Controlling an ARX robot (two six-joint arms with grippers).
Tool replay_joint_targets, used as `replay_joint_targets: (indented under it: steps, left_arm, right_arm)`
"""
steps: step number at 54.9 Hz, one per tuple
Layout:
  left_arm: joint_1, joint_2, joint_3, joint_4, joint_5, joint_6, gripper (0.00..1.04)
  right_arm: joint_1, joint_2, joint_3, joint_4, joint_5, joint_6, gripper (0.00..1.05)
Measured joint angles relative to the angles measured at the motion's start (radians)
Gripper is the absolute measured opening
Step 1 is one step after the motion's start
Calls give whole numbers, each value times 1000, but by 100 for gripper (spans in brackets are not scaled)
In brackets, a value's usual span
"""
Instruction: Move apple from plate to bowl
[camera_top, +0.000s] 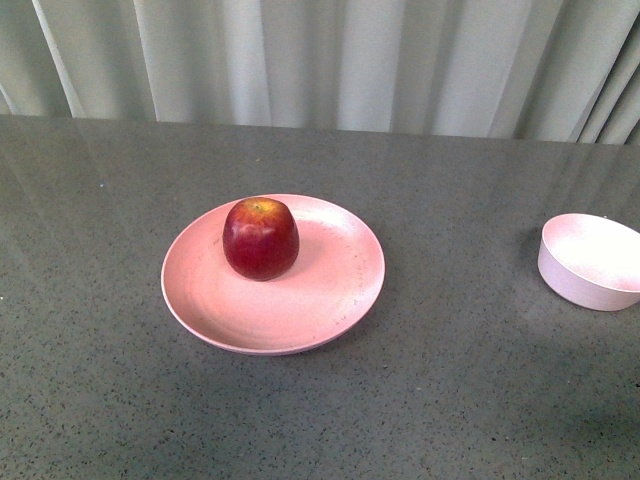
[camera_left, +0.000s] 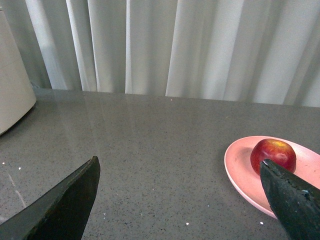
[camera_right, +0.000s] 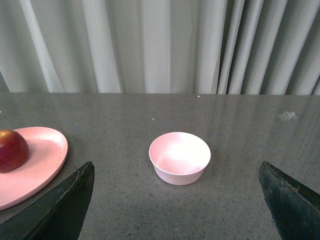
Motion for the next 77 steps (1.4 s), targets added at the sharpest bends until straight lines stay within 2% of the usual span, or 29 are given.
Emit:
replay_joint_targets:
  steps: [48,51,53,57,65,71,77]
  left_arm:
    - [0,0,0,0,0,0,96]
    - [0,0,0,0,0,0,96]
    - [0,0,0,0,0,0,96]
    - [0,0,0,0,0,0,96]
    - [0,0,0,0,0,0,96]
    - [0,0,0,0,0,0,96]
    - [0,0,0,0,0,0,96]
  right_arm:
    - [0,0,0,0,0,0,96]
    - [-23,118,77,-204,-34,64,96]
    - [-58,241,118,-269,-55,73,96]
    - [-127,432,150,-169,-85,63,96]
    - [-261,901,324,162,-200,52,96]
    - [-299,1186,436,268,-240,52,96]
    - [-307,1360,519,289,-253,69,96]
